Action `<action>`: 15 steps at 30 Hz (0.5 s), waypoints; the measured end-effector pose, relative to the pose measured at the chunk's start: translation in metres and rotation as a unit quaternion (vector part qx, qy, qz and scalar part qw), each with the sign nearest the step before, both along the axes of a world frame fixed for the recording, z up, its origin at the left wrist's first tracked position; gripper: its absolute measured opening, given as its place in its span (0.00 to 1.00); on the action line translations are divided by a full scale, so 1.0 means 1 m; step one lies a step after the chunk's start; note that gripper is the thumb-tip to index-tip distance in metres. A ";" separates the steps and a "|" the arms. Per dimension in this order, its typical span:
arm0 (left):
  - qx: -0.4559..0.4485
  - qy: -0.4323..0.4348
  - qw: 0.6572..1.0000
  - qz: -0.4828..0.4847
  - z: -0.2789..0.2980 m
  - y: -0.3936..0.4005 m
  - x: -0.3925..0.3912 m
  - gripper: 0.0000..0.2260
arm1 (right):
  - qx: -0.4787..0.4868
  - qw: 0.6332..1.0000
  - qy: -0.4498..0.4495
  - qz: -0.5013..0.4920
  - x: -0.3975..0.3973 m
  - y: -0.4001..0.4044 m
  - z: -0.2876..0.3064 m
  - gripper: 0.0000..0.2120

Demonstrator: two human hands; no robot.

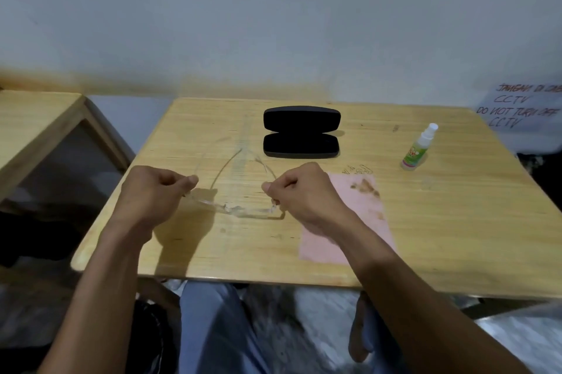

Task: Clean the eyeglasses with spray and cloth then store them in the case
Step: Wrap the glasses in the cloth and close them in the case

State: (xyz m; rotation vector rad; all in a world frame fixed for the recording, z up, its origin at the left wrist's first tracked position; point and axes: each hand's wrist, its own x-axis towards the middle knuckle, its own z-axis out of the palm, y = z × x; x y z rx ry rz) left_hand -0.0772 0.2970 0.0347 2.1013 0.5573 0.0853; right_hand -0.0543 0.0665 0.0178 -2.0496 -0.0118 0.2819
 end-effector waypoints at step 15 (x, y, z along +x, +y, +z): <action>-0.044 -0.150 0.975 -0.156 -0.006 -0.119 -0.024 0.03 | 0.031 0.983 -0.168 -0.072 -0.048 -0.155 0.007 0.02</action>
